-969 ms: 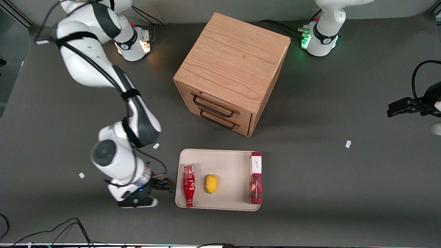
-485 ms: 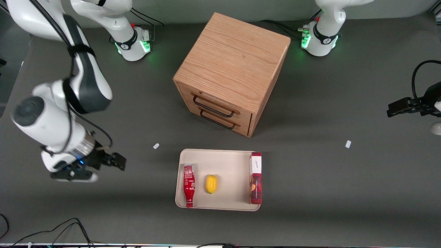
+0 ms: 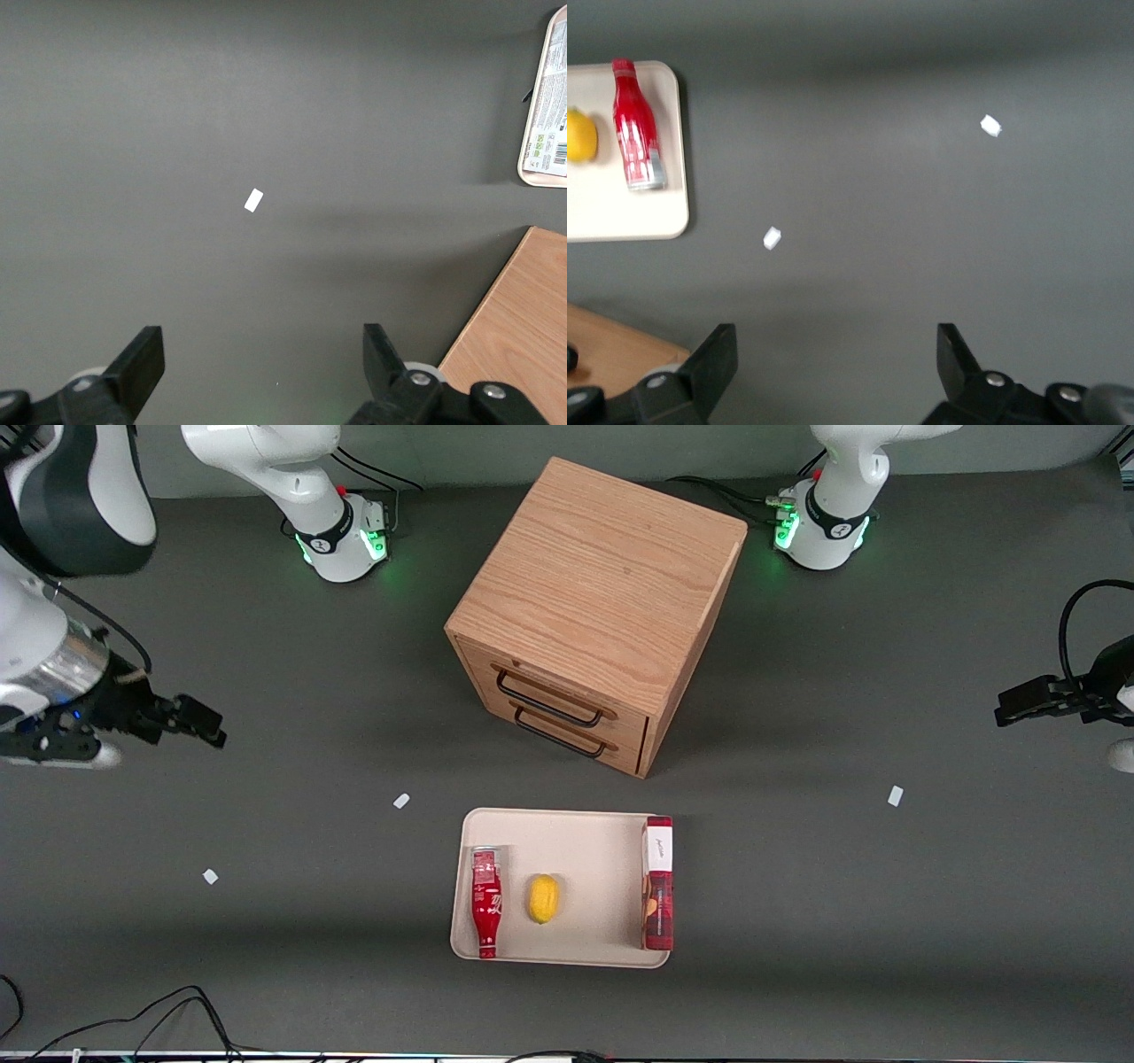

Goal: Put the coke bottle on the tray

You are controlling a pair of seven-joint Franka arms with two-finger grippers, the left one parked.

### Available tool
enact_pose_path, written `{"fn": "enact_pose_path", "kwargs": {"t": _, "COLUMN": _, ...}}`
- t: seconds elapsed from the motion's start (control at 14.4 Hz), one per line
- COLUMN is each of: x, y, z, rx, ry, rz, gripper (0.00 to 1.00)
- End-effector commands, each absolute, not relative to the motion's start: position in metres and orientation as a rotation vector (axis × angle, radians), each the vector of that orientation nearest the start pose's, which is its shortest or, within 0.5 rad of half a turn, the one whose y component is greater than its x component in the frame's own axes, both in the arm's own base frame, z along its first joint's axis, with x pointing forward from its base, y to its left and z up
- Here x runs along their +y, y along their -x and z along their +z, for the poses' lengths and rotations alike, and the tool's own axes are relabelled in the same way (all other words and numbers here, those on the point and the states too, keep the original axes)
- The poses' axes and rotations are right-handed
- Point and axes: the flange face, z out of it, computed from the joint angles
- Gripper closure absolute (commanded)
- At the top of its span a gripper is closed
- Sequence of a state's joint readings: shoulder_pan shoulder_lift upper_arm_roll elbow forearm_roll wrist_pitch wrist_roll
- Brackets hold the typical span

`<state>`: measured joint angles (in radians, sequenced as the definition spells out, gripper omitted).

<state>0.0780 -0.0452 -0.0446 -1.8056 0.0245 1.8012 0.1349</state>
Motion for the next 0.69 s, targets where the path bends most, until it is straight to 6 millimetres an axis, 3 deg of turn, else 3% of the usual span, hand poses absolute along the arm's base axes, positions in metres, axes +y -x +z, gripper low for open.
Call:
{"fn": "enact_pose_path", "kwargs": {"t": 0.0, "x": 0.003, "y": -0.52, "z": 0.578, "rx": 0.111, "ry": 3.082, "rz": -0.017, "gripper": 0.0}}
{"fn": "enact_pose_path", "kwargs": {"t": 0.28, "x": -0.002, "y": -0.518, "z": 0.579, "rx": 0.126, "ry": 3.093, "rz": 0.025, "gripper": 0.0}}
{"fn": "enact_pose_path", "kwargs": {"t": 0.62, "x": 0.009, "y": -0.522, "z": 0.583, "rx": 0.111, "ry": 3.098, "rz": 0.04, "gripper": 0.0}}
